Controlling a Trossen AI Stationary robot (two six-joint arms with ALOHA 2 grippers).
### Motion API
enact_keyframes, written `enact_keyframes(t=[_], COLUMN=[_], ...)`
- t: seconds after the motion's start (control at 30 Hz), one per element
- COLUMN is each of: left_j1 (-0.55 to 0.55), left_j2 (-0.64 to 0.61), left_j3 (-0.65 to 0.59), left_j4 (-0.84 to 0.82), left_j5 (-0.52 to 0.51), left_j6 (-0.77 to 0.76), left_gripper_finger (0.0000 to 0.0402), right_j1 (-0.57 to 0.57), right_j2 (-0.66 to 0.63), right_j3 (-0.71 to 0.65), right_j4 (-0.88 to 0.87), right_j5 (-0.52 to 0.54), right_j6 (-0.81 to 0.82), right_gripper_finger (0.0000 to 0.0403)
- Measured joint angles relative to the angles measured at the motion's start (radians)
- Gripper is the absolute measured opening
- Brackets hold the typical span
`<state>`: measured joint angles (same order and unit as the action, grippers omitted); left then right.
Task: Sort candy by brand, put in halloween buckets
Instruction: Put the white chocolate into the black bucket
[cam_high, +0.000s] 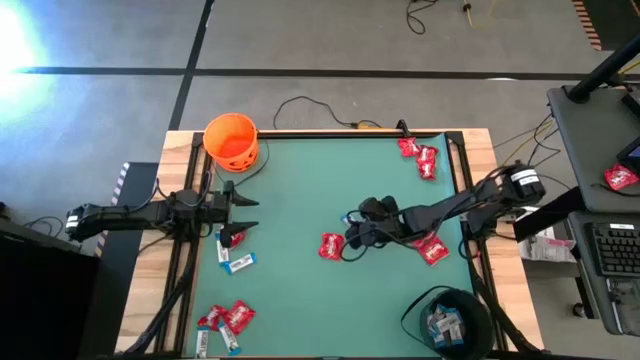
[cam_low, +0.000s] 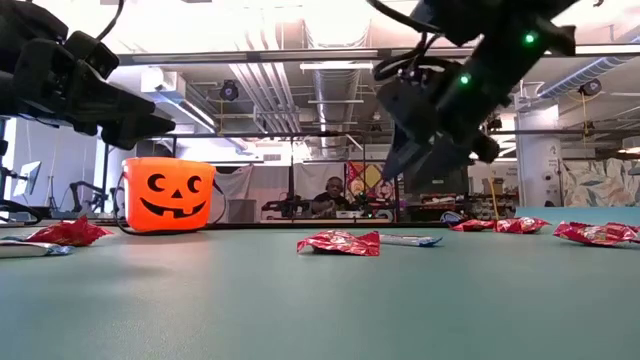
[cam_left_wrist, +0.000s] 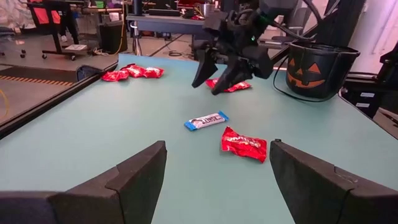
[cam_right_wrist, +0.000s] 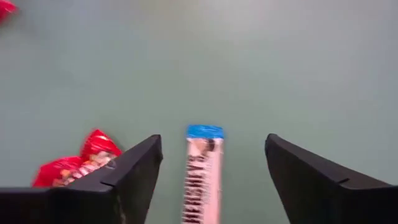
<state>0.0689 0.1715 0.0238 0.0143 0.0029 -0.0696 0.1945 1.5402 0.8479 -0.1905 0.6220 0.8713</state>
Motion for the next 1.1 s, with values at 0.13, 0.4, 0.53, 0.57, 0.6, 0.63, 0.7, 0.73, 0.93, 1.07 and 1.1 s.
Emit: enact_keyframes(t=[0.13, 0.4, 0.53, 0.57, 0.6, 0.63, 0.7, 0.73, 0.93, 1.07, 1.1], left_j1=[0.0, 0.0, 0.0, 0.0, 0.0, 0.0, 0.0, 0.0, 0.0, 0.0, 0.0], left_j2=[0.001, 0.007, 0.009, 0.01, 0.01, 0.01, 0.01, 0.01, 0.01, 0.01, 0.011], left_j3=[0.0, 0.0, 0.0, 0.0, 0.0, 0.0, 0.0, 0.0, 0.0, 0.0, 0.0], left_j4=[0.0, 0.004, 0.006, 0.009, 0.008, 0.008, 0.008, 0.008, 0.008, 0.008, 0.008], left_j5=[0.0, 0.0, 0.0, 0.0, 0.0, 0.0, 0.0, 0.0, 0.0, 0.0, 0.0], left_j6=[0.0, 0.0, 0.0, 0.0, 0.0, 0.0, 0.0, 0.0, 0.0, 0.0, 0.0], left_gripper_finger=[0.0272, 0.0272, 0.0272, 0.0272, 0.0272, 0.0272, 0.0272, 0.0272, 0.0272, 0.0272, 0.0272], right_j1=[0.041, 0.057, 0.057, 0.057, 0.057, 0.059, 0.065, 0.071, 0.109, 0.135, 0.137], right_j2=[0.04, 0.211, 0.262, 0.273, 0.283, 0.294, 0.323, 0.337, 0.426, 0.485, 0.494], right_j3=[-0.075, -0.129, -0.129, -0.131, -0.132, -0.133, -0.133, -0.134, -0.132, -0.13, -0.13], right_j4=[0.201, 0.5, 0.532, 0.533, 0.533, 0.535, 0.552, 0.564, 0.652, 0.665, 0.666], right_j5=[0.084, 0.162, 0.209, 0.209, 0.209, 0.21, 0.217, 0.228, 0.294, 0.355, 0.355], right_j6=[-0.016, -0.159, -0.158, -0.156, -0.147, -0.133, -0.124, -0.123, -0.096, -0.05, -0.049], right_gripper_finger=[0.0302, 0.0306, 0.0299, 0.0297, 0.0297, 0.0297, 0.0297, 0.0297, 0.0279, 0.0252, 0.0245])
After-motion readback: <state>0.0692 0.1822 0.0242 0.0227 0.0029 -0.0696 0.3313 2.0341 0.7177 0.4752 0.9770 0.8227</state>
